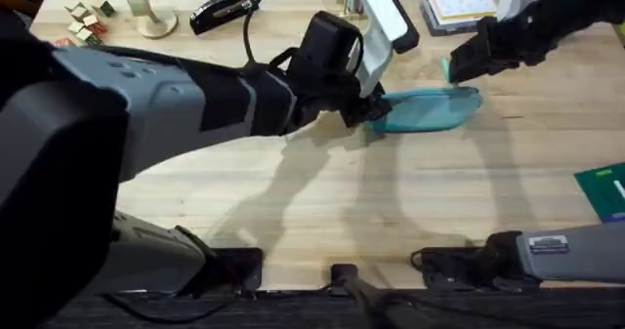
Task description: Unzip the bag, pick up the pens from the table one at a time and place them inside, then zip the bag closed.
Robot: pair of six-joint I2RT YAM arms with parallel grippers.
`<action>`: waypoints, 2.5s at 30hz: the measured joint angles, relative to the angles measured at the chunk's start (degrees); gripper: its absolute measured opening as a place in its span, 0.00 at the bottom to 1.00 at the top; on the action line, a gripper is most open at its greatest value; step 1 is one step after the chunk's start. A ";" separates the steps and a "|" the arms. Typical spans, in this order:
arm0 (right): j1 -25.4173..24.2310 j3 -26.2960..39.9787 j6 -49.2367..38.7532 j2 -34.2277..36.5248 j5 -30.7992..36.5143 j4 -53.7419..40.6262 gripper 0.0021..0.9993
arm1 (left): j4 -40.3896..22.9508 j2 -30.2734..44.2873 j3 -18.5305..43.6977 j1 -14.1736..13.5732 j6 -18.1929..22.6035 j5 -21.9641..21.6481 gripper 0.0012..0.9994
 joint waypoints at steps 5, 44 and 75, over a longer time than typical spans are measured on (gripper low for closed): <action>2.28 0.02 0.09 0.00 -3.34 -0.02 0.03 | 0.00 0.00 0.00 0.00 0.00 0.01 0.04; 19.47 0.15 5.19 0.89 -1.29 5.13 0.91 | -0.40 0.00 0.00 0.70 -0.20 -0.19 0.04; 20.49 0.46 -7.08 -16.40 10.50 -7.62 1.00 | -0.06 0.00 0.00 0.42 0.07 -0.04 0.21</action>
